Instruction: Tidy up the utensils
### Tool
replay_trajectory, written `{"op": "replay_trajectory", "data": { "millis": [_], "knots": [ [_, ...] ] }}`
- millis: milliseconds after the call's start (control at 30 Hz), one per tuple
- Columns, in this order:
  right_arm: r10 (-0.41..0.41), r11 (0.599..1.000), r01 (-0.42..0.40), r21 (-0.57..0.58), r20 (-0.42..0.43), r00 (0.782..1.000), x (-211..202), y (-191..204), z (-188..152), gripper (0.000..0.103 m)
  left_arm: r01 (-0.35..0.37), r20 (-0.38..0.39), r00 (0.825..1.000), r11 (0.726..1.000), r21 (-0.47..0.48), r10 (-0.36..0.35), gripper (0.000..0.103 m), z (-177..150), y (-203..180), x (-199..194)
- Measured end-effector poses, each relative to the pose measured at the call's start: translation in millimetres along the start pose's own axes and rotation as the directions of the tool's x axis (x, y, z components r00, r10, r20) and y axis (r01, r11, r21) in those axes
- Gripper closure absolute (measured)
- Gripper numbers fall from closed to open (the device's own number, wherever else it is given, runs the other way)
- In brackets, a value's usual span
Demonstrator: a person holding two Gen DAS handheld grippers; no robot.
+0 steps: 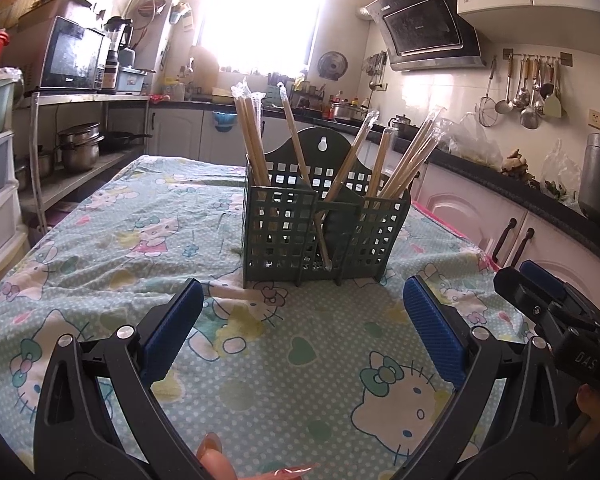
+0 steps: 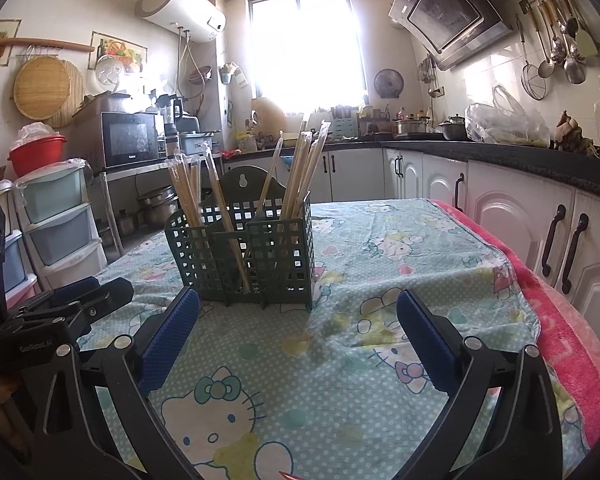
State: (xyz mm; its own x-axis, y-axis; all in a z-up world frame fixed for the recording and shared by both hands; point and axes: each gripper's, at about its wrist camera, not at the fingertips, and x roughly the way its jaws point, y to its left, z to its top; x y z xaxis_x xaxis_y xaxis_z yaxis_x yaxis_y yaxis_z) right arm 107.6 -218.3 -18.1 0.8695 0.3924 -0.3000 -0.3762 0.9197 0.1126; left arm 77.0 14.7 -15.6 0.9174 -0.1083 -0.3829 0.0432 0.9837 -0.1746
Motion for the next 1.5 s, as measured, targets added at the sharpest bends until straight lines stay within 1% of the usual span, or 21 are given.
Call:
{"op": "replay_trajectory", "data": {
  "millis": [1133, 1500],
  "knots": [
    [-0.007, 1.0, 0.007, 0.004, -0.002, 1.0, 1.4, -1.9, -2.2, 0.007, -0.014, -0.005, 1.0, 1.0, -0.003, 0.014, 0.011, -0.6, 2.7, -1.2],
    [-0.007, 1.0, 0.007, 0.004, -0.003, 1.0, 1.3, -1.6, -2.0, 0.007, -0.008, -0.008, 1.0, 1.0, -0.003, 0.008, 0.011, -0.6, 3.3, -1.1]
  ]
}}
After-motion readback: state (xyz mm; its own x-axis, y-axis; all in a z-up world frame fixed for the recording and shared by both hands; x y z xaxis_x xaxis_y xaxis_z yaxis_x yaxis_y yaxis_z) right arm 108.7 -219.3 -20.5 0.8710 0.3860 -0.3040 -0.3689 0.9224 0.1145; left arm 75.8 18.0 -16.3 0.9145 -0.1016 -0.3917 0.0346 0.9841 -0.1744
